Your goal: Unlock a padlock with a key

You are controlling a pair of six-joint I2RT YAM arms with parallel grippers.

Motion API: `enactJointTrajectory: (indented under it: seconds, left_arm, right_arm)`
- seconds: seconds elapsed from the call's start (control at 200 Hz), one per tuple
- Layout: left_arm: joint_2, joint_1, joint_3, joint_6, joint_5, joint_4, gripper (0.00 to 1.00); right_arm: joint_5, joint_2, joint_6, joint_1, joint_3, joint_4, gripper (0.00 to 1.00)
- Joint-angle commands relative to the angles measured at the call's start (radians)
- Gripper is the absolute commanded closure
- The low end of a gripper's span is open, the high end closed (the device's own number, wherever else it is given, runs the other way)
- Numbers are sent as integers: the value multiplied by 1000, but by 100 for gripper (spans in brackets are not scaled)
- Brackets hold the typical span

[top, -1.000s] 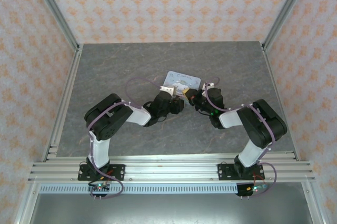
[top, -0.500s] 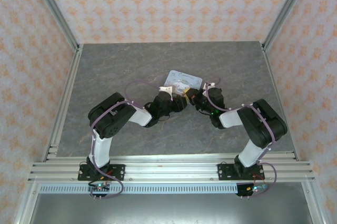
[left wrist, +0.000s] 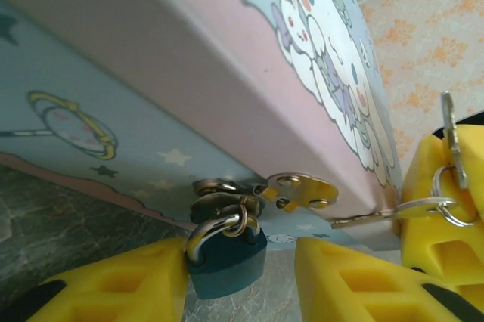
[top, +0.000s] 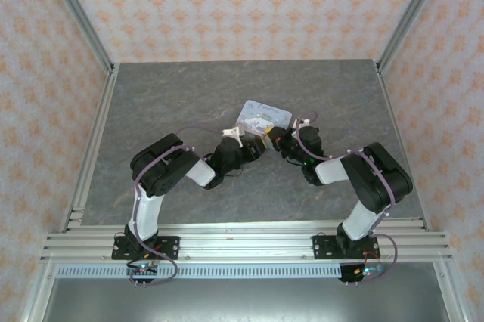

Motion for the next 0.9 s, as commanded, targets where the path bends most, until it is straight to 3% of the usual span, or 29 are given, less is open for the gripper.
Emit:
enactJointTrajectory:
  seconds: [0.0,0.305,0.656,0.896]
  left_arm:
    - [-44,-15,-18,-25,-21,86,59]
    - [-36,-36,-19,-17,-46,74,61]
    - [13,-38,-18,-88,-115,104,56]
    - [24,-61,-10,-102,-153,107,65]
  right_arm:
    - [7,-4,3,-8,-20,-9,100]
    - [11,-3,5,-10,-25,-10,100]
    - [13,-6,4,-10,-32,-9,100]
    - [17,-6,7,-9,-30,-10,100]
